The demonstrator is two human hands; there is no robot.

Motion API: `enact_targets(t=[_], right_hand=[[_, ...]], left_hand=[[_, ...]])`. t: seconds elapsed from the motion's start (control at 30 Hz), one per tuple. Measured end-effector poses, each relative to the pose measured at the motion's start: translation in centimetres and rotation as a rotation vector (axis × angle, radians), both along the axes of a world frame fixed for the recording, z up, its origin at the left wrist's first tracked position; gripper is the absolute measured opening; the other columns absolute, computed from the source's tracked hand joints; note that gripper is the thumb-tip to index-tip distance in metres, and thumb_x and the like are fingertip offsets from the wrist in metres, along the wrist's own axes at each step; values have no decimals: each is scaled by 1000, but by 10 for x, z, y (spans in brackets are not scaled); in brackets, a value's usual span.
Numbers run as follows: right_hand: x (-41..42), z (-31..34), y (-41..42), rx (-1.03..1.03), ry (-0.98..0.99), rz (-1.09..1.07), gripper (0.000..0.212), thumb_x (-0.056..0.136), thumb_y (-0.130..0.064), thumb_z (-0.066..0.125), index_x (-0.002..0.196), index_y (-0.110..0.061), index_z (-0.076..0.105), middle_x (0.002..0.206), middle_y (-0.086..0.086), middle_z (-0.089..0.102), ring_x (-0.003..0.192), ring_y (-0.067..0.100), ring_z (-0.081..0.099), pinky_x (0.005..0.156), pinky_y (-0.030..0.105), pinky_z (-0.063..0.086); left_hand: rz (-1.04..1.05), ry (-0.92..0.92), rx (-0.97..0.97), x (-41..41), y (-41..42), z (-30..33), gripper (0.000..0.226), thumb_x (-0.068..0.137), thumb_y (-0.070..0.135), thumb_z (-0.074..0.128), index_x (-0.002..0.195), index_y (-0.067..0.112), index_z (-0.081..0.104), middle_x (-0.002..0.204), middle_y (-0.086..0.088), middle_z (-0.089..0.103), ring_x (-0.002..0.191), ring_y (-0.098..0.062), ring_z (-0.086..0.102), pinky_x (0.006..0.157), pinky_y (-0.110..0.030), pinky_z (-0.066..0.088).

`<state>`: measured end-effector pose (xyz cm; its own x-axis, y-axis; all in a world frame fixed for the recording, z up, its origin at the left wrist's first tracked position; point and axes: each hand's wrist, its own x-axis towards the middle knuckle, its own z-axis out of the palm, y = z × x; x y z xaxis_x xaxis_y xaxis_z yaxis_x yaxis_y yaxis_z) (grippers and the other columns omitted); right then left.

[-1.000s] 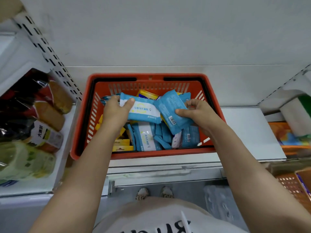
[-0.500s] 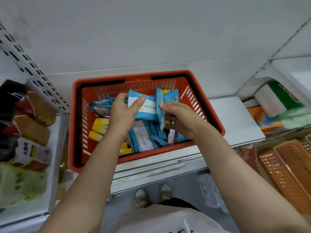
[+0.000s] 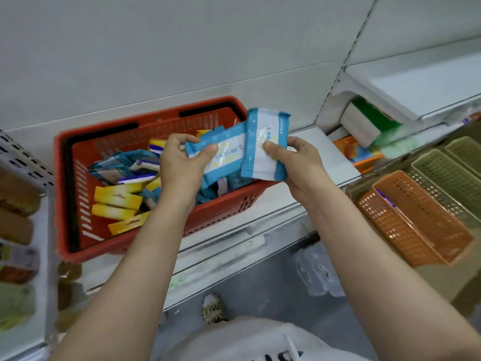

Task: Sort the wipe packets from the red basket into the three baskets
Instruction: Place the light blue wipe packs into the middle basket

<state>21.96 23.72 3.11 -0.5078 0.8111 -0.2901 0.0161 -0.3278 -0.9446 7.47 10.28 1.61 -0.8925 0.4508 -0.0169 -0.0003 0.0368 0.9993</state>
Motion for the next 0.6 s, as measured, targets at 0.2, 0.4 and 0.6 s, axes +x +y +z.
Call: enact_targets(t=[0.2,0.4,0.6], right_hand=[[138,-10,26,39,-12,-145,27,82,-15,79,105,-14,64,101,12,75,93,32,73,86,56,57],[318,-31,30,-16,32,-331,16,88,-6,71,102,-6,62,90,7,75,74,19,73,67,36,60],[458,-44,38,-91,-12,-467,31,87,-7,72,114,-3,58,102,14,74,84,25,73,73,41,61]], left_hand=[[-144,-50,-47,120,48,-7,43,69,28,86,68,25,43,69,4,49,63,-10,47,60,-30,40],[-318,-344,64,293,98,-30,32,81,8,78,102,16,54,96,-9,67,81,-24,67,72,-39,57],[-522,-588,40,446,133,-44,23,89,-3,65,107,11,60,114,-15,70,89,-26,71,80,-43,59]])
